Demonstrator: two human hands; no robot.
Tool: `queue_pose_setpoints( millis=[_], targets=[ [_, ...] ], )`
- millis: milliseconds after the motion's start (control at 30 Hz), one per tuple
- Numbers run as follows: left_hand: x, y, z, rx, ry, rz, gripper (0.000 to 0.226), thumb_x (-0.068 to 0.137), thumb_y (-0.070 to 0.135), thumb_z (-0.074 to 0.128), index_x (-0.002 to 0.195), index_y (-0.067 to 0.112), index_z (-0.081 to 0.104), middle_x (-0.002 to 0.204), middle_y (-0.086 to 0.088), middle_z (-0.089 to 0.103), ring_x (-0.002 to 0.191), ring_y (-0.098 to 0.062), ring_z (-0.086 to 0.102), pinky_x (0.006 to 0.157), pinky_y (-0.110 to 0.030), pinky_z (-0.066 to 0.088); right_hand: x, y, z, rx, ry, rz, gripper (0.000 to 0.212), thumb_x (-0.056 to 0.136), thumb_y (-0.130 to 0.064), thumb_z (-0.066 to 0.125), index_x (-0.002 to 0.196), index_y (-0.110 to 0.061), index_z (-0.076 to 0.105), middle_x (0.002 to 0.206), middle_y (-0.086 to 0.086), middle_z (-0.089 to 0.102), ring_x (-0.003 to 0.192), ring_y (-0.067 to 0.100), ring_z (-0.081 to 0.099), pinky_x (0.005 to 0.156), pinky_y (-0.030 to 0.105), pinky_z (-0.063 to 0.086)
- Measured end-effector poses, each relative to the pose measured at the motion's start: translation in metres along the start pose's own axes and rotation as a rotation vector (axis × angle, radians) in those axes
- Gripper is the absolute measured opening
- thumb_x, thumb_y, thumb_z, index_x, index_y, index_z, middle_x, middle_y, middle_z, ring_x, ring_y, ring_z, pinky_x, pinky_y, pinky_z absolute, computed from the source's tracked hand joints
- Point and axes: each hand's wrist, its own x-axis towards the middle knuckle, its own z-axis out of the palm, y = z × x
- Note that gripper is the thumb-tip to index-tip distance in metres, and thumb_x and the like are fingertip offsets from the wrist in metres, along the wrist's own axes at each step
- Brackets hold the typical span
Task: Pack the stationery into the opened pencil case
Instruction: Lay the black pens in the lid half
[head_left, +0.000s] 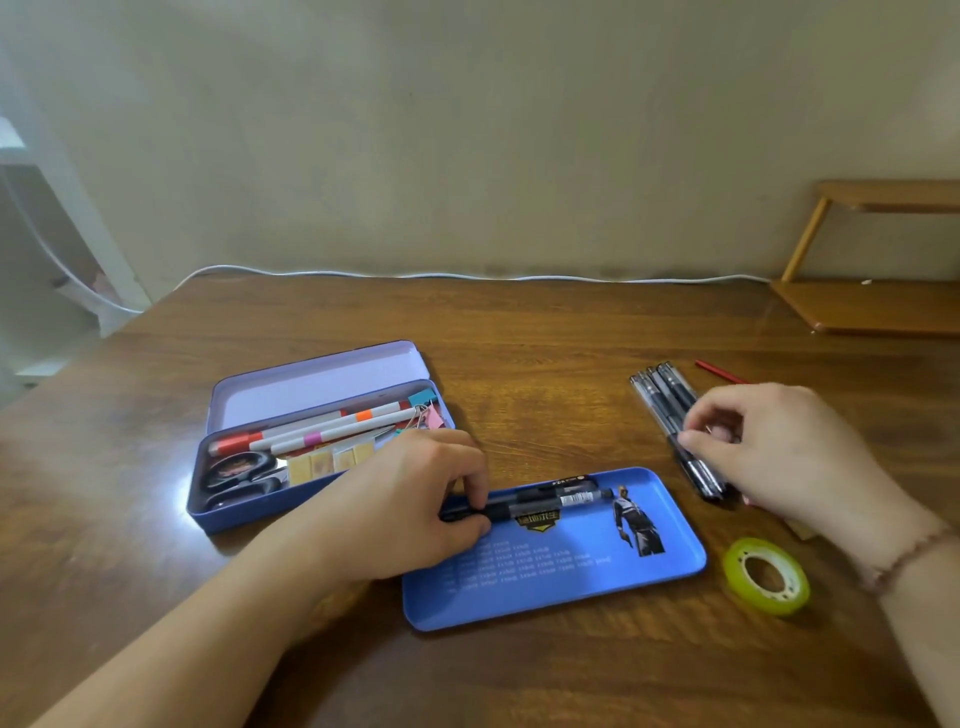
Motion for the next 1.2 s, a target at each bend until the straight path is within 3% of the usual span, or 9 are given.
queue_pose_setpoints(
  millis=[100,367,633,733,800,933,1067,1200],
  targets=[
    [-0.001,0.002,0.001,-0.009,0.012,0.004,0.014,0.08,0.031,0.073,0.085,0.032,0.06,0.085,0.023,0.051,0.082,0.009,0.051,0.065,-0.004,0.037,0.001,0.002,0.001,-0.082,-0.117,0.099,0.021,0.078,-0.044,0.073,0.065,-0.029,0.064,0.061,-0.009,0.063,0.059,0.005,0.057,0.049,0.025,0.04],
    [-0.001,0.002,0.002,0.0,0.021,0.013,0.009,0.085,0.032,0.068,0.087,0.034,0.059,0.085,0.025,0.05,0.083,0.01,0.05,0.066,-0.005,0.038,-0.003,-0.013,0.003,-0.172,-0.147,0.097,0.029,0.073,-0.056,0.072,0.071,-0.029,0.06,0.068,-0.011,0.062,0.067,0.005,0.056,0.05,0.025,0.042],
    [0.0,-0.003,0.003,0.002,0.01,0.033,0.005,0.086,0.03,0.066,0.084,0.033,0.061,0.088,0.022,0.053,0.084,0.001,0.054,0.066,-0.007,0.04,-0.003,-0.015,0.002,-0.282,-0.069,0.125,0.021,0.084,-0.044,0.063,0.068,-0.03,0.064,0.067,-0.014,0.061,0.062,0.0,0.048,0.045,0.021,0.031],
    [0.0,-0.005,0.002,-0.003,0.003,0.036,0.004,0.085,0.029,0.066,0.083,0.031,0.062,0.088,0.022,0.053,0.083,-0.001,0.054,0.067,-0.009,0.041,-0.005,-0.01,0.003,-0.15,0.046,0.007,0.018,0.086,-0.037,0.061,0.07,-0.031,0.063,0.065,-0.014,0.061,0.062,0.0,0.051,0.046,0.022,0.032],
    [0.0,-0.005,0.002,-0.006,0.001,0.032,0.004,0.085,0.03,0.067,0.083,0.031,0.063,0.088,0.022,0.053,0.083,0.0,0.054,0.067,-0.01,0.042,-0.007,-0.007,0.001,0.04,0.113,-0.201,0.012,0.086,-0.035,0.061,0.074,-0.033,0.061,0.074,-0.015,0.061,0.069,0.004,0.055,0.051,0.027,0.04],
    [0.0,-0.006,0.001,-0.015,0.007,0.023,0.004,0.084,0.031,0.069,0.082,0.03,0.065,0.087,0.02,0.056,0.085,-0.002,0.055,0.069,-0.013,0.045,-0.01,-0.007,0.003,0.15,-0.065,-0.554,0.005,0.086,-0.035,0.059,0.087,-0.035,0.065,0.086,-0.021,0.059,0.078,0.007,0.059,0.063,0.033,0.051],
    [-0.001,-0.008,-0.002,-0.048,0.007,0.008,0.007,0.083,0.034,0.071,0.08,0.031,0.065,0.082,0.02,0.057,0.083,-0.005,0.057,0.066,-0.014,0.045,-0.015,-0.013,0.017,0.107,-0.187,-0.606,0.003,0.087,-0.033,0.065,0.088,-0.035,0.068,0.088,-0.022,0.059,0.082,0.002,0.06,0.073,0.029,0.052],
    [-0.001,-0.009,-0.002,-0.046,0.012,0.002,0.009,0.085,0.038,0.069,0.082,0.031,0.065,0.081,0.019,0.058,0.081,-0.005,0.056,0.064,-0.015,0.044,-0.02,-0.027,0.035,0.121,-0.16,-0.599,0.014,0.087,-0.04,0.06,0.09,-0.031,0.071,0.088,-0.019,0.06,0.08,0.002,0.059,0.073,0.027,0.052]
  ],
)
